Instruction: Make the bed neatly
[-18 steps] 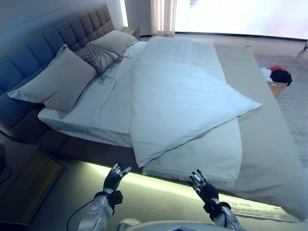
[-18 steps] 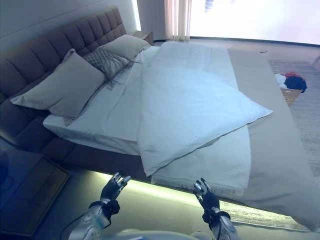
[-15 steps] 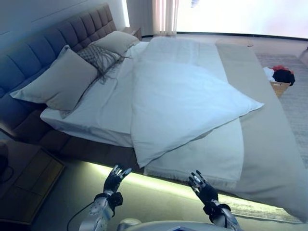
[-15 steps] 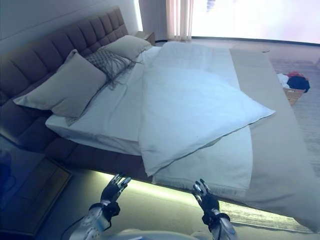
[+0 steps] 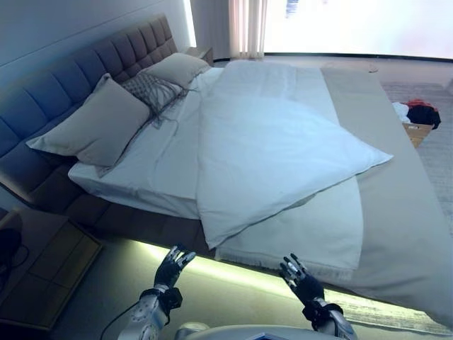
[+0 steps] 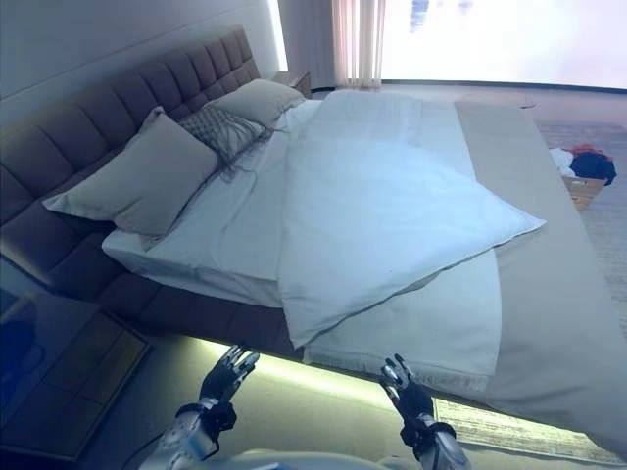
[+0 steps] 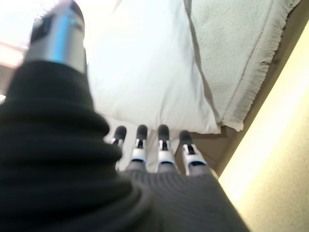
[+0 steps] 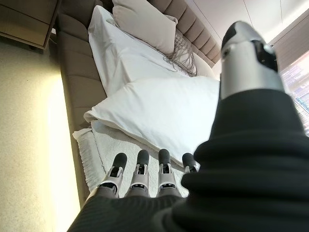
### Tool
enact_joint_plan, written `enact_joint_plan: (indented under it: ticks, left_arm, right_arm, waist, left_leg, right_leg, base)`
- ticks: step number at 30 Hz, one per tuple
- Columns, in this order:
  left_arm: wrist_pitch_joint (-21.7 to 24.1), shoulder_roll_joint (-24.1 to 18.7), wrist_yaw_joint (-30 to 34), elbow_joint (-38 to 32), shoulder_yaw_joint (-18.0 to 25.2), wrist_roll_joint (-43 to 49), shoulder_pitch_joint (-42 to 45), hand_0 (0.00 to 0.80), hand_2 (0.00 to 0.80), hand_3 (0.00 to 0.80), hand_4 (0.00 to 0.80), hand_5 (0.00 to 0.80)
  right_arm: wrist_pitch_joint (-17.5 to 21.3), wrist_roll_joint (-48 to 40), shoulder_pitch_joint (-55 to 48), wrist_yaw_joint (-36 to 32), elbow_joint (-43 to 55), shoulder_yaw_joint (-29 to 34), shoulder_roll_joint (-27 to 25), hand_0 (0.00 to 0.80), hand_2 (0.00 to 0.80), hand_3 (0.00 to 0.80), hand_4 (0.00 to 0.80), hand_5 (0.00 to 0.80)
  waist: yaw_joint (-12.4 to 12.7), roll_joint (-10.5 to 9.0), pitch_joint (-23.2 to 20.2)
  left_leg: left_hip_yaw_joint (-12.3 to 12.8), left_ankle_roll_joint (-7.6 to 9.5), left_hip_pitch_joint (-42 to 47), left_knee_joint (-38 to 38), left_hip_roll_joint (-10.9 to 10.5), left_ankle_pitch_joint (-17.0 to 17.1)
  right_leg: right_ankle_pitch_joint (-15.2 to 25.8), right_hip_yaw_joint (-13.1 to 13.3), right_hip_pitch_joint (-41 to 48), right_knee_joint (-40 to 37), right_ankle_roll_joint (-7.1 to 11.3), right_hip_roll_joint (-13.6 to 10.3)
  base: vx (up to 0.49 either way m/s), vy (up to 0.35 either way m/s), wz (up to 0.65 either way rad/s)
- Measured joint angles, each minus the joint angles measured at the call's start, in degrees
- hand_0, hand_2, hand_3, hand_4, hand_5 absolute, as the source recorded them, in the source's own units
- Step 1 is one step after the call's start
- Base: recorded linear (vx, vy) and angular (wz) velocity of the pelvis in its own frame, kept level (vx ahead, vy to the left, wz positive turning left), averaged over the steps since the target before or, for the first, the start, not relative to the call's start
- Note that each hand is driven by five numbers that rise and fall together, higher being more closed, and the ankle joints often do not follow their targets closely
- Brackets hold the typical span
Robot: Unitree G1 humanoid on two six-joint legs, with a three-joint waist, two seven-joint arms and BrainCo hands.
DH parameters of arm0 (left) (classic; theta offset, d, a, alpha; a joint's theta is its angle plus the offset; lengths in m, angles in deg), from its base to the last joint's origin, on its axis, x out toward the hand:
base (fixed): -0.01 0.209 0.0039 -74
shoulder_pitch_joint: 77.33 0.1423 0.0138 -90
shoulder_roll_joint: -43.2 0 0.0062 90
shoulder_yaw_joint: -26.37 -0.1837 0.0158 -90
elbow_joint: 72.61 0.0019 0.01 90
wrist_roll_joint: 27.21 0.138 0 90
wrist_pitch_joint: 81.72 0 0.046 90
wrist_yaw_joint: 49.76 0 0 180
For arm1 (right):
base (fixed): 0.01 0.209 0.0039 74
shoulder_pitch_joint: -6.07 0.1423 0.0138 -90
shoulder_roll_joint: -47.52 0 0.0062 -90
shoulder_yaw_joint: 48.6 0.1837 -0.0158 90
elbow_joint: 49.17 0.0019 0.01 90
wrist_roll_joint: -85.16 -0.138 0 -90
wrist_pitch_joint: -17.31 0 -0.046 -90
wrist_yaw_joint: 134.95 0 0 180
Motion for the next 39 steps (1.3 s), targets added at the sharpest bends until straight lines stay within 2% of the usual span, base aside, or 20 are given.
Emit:
enact_joint_plan:
  ticks: [5, 6, 8, 9, 10, 11, 12, 13, 16, 21, 23, 24, 25, 27, 28, 29, 31, 33, 37, 39]
  left_arm:
    - [0.00, 0.09, 0.22, 0.07, -0.03, -1.14, -1.31, 0.000, 0.000, 0.000, 0.000, 0.000]
    - [-0.02, 0.24, 0.30, 0.16, -0.04, -1.16, -1.35, 0.000, 0.000, 0.000, 0.000, 0.000]
    - [-0.04, 0.38, 1.09, 0.81, -0.05, -1.16, -1.19, 0.000, 0.000, 0.000, 0.000, 0.000]
    - [-0.04, 0.58, 1.61, 0.82, -0.07, -1.14, -0.85, 0.000, 0.000, 0.000, 0.000, 0.000]
    - [-0.04, 0.83, 2.21, 0.81, -0.08, -1.09, -0.61, 0.000, 0.000, 0.000, 0.000, 0.000]
    - [-0.04, 1.02, 2.59, 0.77, -0.06, -1.06, -0.48, 0.000, 0.000, 0.000, 0.000, 0.000]
    - [-0.04, 1.26, 2.88, 0.73, -0.06, -1.04, -0.70, 0.000, 0.000, 0.000, 0.000, 0.000]
    - [-0.09, 0.92, 3.04, 1.11, 0.08, -1.03, -1.01, 0.000, 0.000, 0.000, 0.000, 0.000]
    - [-0.61, -0.82, 2.91, 0.86, -0.02, -1.04, -0.88, 0.000, 0.000, 0.000, 0.000, 0.000]
    - [-0.99, -0.83, 1.73, 0.83, 0.01, -1.06, -1.90, 0.000, 0.000, 0.000, 0.000, 0.000]
    - [-0.98, -1.07, 1.10, 1.03, -0.05, -1.05, -3.32, 0.000, 0.000, 0.000, 0.000, 0.000]
    - [-0.89, -0.69, 0.78, 2.38, -0.22, -1.05, -4.58, 0.000, 0.000, 0.000, 0.000, 0.000]
    - [-0.86, -0.52, 0.56, 3.54, -0.20, -1.07, -5.60, 0.000, 0.000, 0.000, 0.000, 0.000]
    - [-0.78, -0.84, 0.53, 5.06, 0.02, -1.15, -6.69, 0.000, 0.000, 0.000, 0.000, 0.000]
    - [-0.83, -1.20, 0.54, 4.97, -0.06, -1.19, -6.65, 0.000, 0.000, 0.000, 0.000, 0.000]
    - [-0.86, -1.82, 0.47, 4.96, 0.01, -1.26, -6.62, 0.000, 0.000, 0.000, 0.000, 0.000]
    - [-1.00, -3.56, -0.33, 4.79, 0.10, -1.80, -6.45, 0.000, 0.000, 0.000, 0.000, 0.000]
    - [-1.28, -4.23, -1.05, 4.58, 0.07, -2.33, -6.99, 0.000, 0.000, 0.000, 0.000, 0.000]
    - [-2.13, -3.76, -0.77, 4.91, 0.03, -2.79, -8.57, 0.000, 0.000, 0.000, 0.000, 0.000]
    - [-2.24, -3.49, -0.10, 5.08, -0.02, -3.44, -8.38, 0.000, 0.000, 0.000, 0.000, 0.000]
  right_arm:
    - [-1.29, 0.02, 1.53, 1.36, -0.08, 0.26, -0.12, 0.000, 0.000, 0.000, 0.000, 0.000]
    - [-1.37, 0.01, 1.83, 1.69, -0.10, 0.26, -0.13, 0.000, 0.000, 0.000, 0.000, 0.000]
    - [-1.45, -0.01, 1.87, 2.82, -0.17, 0.20, -0.07, 0.000, 0.000, 0.000, 0.000, 0.000]
    - [-1.43, -0.01, 1.84, 3.37, -0.16, 0.00, -0.07, 0.000, 0.000, 0.000, 0.000, 0.000]
    - [-1.36, -0.02, 1.81, 3.91, -0.20, -0.22, -0.47, 0.000, 0.000, 0.000, 0.000, 0.000]
    - [-1.27, -0.03, 1.73, 4.27, -0.16, -0.27, -1.00, 0.000, 0.000, 0.000, 0.000, 0.000]
    - [-1.17, -0.20, 1.48, 4.67, -0.08, -0.05, -1.38, 0.000, 0.000, 0.000, 0.000, 0.000]
    - [-1.32, -0.74, 1.64, 5.20, -0.68, 0.20, -0.88, 0.000, 0.000, 0.000, 0.000, 0.000]
    - [-1.28, -1.00, 1.38, 5.03, -0.68, 0.85, 2.15, 0.000, 0.000, 0.000, 0.000, 0.000]
    - [-0.84, -0.93, 1.31, 5.04, -0.64, 1.04, 3.82, 0.000, 0.000, 0.000, 0.000, 0.000]
    - [0.15, -0.97, 1.24, 5.21, -0.64, 1.06, 4.60, 0.000, 0.000, 0.000, 0.000, 0.000]
    - [0.48, -0.98, 1.16, 5.57, -0.66, 1.08, 4.08, 0.000, 0.000, 0.000, 0.000, 0.000]
    - [0.83, -0.98, 1.22, 5.70, -0.67, 1.07, 4.03, 0.000, 0.000, 0.000, 0.000, 0.000]
    - [1.46, -0.98, 1.31, 5.54, -0.67, 1.16, 4.04, 0.000, 0.000, 0.000, 0.000, 0.000]
    - [1.72, -0.99, 1.26, 5.42, -0.63, 1.32, 3.99, 0.000, 0.000, 0.000, 0.000, 0.000]
    - [1.76, -1.01, 0.81, 4.98, -0.93, 1.36, 4.09, 0.000, 0.000, 0.000, 0.000, 0.000]
    - [1.74, -1.02, 0.62, 3.84, -1.04, 1.71, 4.19, 0.000, 0.000, 0.000, 0.000, 0.000]
    - [1.82, -1.12, 1.01, 3.23, -1.17, 3.29, 4.12, 0.000, 0.000, 0.000, 0.000, 0.000]
    - [1.90, -3.12, 2.72, 2.51, -3.66, 4.48, 2.50, 0.000, 0.000, 0.000, 0.000, 0.000]
    - [1.91, -3.28, 2.81, 2.47, -4.03, 4.54, 2.48, 0.000, 0.000, 0.000, 0.000, 0.000]
  waist:
    - [0.33, -0.47, 0.35]
    - [0.69, -0.66, 0.76]
    - [2.09, -2.11, 1.13]
    - [2.75, -2.14, 1.08]
    - [3.03, -2.11, 1.06]
    - [2.95, -1.86, 0.87]
    - [2.55, -0.88, 0.50]
    - [2.92, -1.31, 0.31]
    - [2.86, -3.19, 0.09]
    - [0.55, -3.51, -0.05]
    - [-0.48, -3.91, 0.82]
    - [-0.53, -3.74, 1.33]
    - [-0.96, -3.13, 1.62]
    - [-1.77, -1.78, 2.52]
    - [-2.00, -1.13, 2.87]
    - [-1.80, -1.24, 2.97]
    - [-1.89, -2.22, 3.13]
    - [-1.96, -4.23, 3.50]
    - [-3.24, -5.46, 3.99]
    - [-3.29, -5.57, 4.01]
  left_leg:
    - [-0.98, -0.11, -3.53, 5.00, 0.61, 0.13]
    - [-1.09, 0.31, -4.17, 7.23, 0.81, 0.44]
    - [-1.73, 2.87, -4.99, 10.27, 0.01, 2.45]
    - [-2.96, 3.20, -4.95, 10.83, -0.70, 2.76]
    - [-4.00, 2.24, -4.66, 11.11, -2.25, 1.66]
    - [-3.59, 1.69, -4.73, 10.87, -3.53, 0.08]
    - [-3.41, 1.97, -4.73, 9.21, -3.71, -3.20]
    - [-3.32, -0.26, -4.81, 7.12, -3.73, -3.85]
    - [-1.93, 0.47, -4.29, 4.71, -4.70, -2.56]
    - [-1.70, 2.08, -2.75, 3.41, -7.74, -2.36]
    - [-2.28, 3.74, -3.09, 5.55, -10.53, -3.59]
    - [-2.99, 4.01, -3.04, 5.95, -11.04, -4.11]
    - [-3.22, 4.47, -3.06, 6.65, -11.88, -4.57]
    - [-3.99, 5.45, -3.70, 8.25, -11.98, -5.27]
    - [-4.50, 5.99, -3.73, 8.40, -11.55, -5.38]
    - [-4.28, 6.21, -3.68, 8.22, -11.50, -5.49]
    - [-4.07, 6.59, -3.55, 7.49, -11.72, -5.27]
    - [-4.12, 6.56, -4.02, 7.05, -12.44, -5.29]
    - [-4.86, 5.26, -3.48, 5.98, -12.38, -6.10]
    - [-5.60, 3.65, -1.64, 5.17, -11.16, -7.17]
  right_leg:
    - [-3.47, -0.53, -3.87, 6.29, -1.20, -0.40]
    - [-3.96, -0.48, -3.86, 6.94, -1.76, -0.42]
    - [-3.79, 0.08, -3.02, 5.85, -2.61, -1.10]
    - [-3.27, 0.16, -2.27, 4.84, -2.82, -1.36]
    - [-3.09, 0.40, -2.31, 4.77, -2.80, -1.74]
    - [-2.91, 0.30, -2.67, 4.90, -2.61, -1.54]
    - [-2.56, -0.06, -3.48, 5.09, -2.57, -0.50]
    - [-2.16, 0.85, -4.92, 5.31, -2.43, -0.26]
    - [-2.16, 1.79, -5.60, 6.38, -1.94, -0.75]
    - [-3.98, 2.38, -5.82, 9.07, -0.19, -4.10]
    - [-4.78, 2.46, -6.07, 12.60, 1.00, -6.93]
    - [-4.91, 2.55, -7.06, 16.06, 0.98, -8.34]
    - [-3.95, 3.74, -8.67, 19.76, 0.19, -9.19]
    - [0.99, 8.62, -14.07, 28.30, -2.26, -9.48]
    - [3.90, 10.13, -15.95, 31.00, -2.07, -9.21]
    - [3.28, 10.58, -18.02, 32.92, -1.59, -8.70]
    - [-0.16, 10.14, -18.96, 31.28, -1.40, -5.97]
    - [-1.43, 8.69, -19.86, 23.79, -0.39, -4.13]
    - [1.81, 4.41, -20.82, 4.82, 2.81, -4.23]
    - [5.46, 1.69, -19.40, 1.39, 2.11, -3.86]
  base:
    - [-0.063, -0.030, 0.14]
    - [0.010, 0.018, -0.05]
    - [0.037, 0.098, -0.19]
    - [0.053, 0.157, -0.21]
    - [0.047, 0.166, -0.08]
    - [0.060, 0.169, 0.05]
    - [0.062, 0.177, -0.02]
    - [0.075, 0.195, -0.19]
    - [0.063, 0.218, -0.25]
    - [0.014, 0.289, 0.06]
    - [0.029, 0.342, 0.28]
    - [0.051, 0.338, 0.30]
    - [0.070, 0.336, 0.25]
    - [0.135, 0.172, 0.21]
    - [0.216, 0.015, 0.05]
    - [0.270, -0.080, -0.05]
    - [0.356, -0.200, -0.07]
    - [0.402, -0.226, -0.10]
    - [0.373, -0.212, 0.08]
    - [0.401, -0.233, 0.15]
